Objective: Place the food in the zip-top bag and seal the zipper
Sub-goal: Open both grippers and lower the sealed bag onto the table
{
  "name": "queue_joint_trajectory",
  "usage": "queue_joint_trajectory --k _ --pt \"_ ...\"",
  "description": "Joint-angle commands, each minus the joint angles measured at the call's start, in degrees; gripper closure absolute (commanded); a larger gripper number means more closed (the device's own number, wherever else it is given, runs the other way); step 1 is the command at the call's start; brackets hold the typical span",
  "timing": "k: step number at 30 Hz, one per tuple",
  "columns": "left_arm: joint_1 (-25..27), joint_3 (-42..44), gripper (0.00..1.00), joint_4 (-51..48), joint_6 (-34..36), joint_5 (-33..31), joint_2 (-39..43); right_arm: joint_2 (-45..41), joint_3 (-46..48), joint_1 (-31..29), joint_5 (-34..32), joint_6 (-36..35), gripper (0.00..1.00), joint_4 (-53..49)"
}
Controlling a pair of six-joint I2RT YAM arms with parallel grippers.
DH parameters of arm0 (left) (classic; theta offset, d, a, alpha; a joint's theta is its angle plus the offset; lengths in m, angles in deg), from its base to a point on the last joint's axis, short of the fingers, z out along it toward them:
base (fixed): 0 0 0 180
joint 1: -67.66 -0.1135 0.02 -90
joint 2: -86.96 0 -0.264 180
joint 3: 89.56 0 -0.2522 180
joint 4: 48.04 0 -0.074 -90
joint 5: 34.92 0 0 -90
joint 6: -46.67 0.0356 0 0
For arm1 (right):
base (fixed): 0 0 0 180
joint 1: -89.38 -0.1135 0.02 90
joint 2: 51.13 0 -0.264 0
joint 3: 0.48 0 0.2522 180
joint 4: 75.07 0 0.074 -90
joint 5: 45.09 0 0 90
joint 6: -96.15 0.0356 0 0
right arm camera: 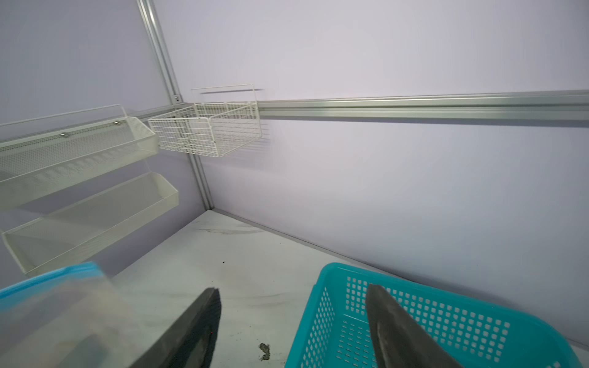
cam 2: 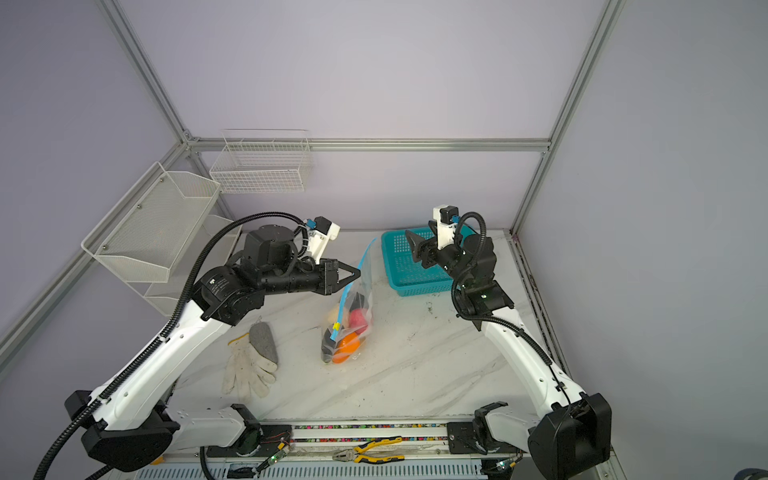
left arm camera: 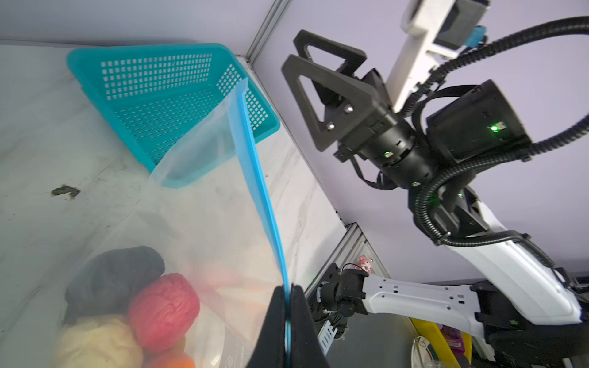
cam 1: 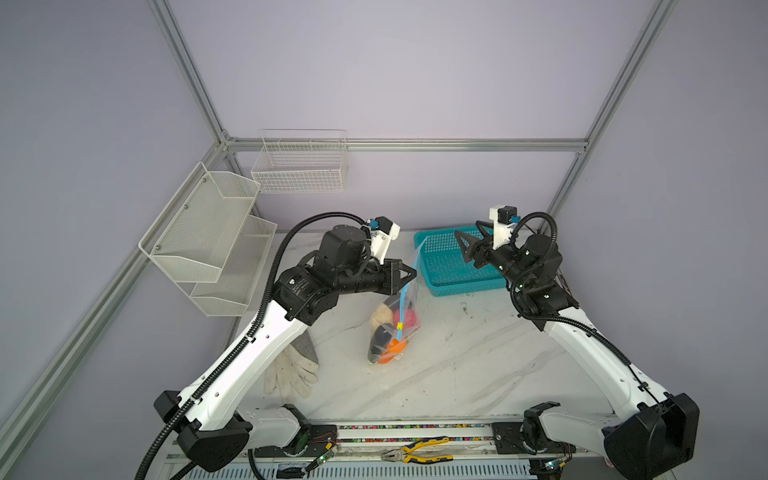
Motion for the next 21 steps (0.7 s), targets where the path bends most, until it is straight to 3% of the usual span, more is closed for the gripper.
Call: queue_joint_trajectory --k 1,5,8,12,15,21 --pt "3.3 2.8 1.00 12.3 -7.5 0.4 1.0 -0.2 0.1 1.0 -8.3 1.1 0.25 1.0" --pt "5.3 6.9 1.00 20.4 -12.1 4.3 0.0 -0.2 0.3 2.0 -11.5 0.5 0.24 1.4" --pt "4.4 11.4 1.00 22.4 -11.6 4.7 0.8 0.9 -0.4 2.0 -10.7 -0.5 0.24 1.0" --pt "-3.9 24.4 1.00 28.4 -12.8 8.5 4.5 2.0 -0.3 2.0 -8.4 -0.6 0.24 1.0" --pt "-12.1 35.2 1.00 36.6 -14.2 15.6 3.7 1.8 0.5 1.9 -7.0 -1.1 0.24 1.2" --pt "-23.8 41.3 1.00 35.8 -5.5 23.1 -5.8 -0.1 2.6 1.8 -1.2 0.7 0.26 1.4"
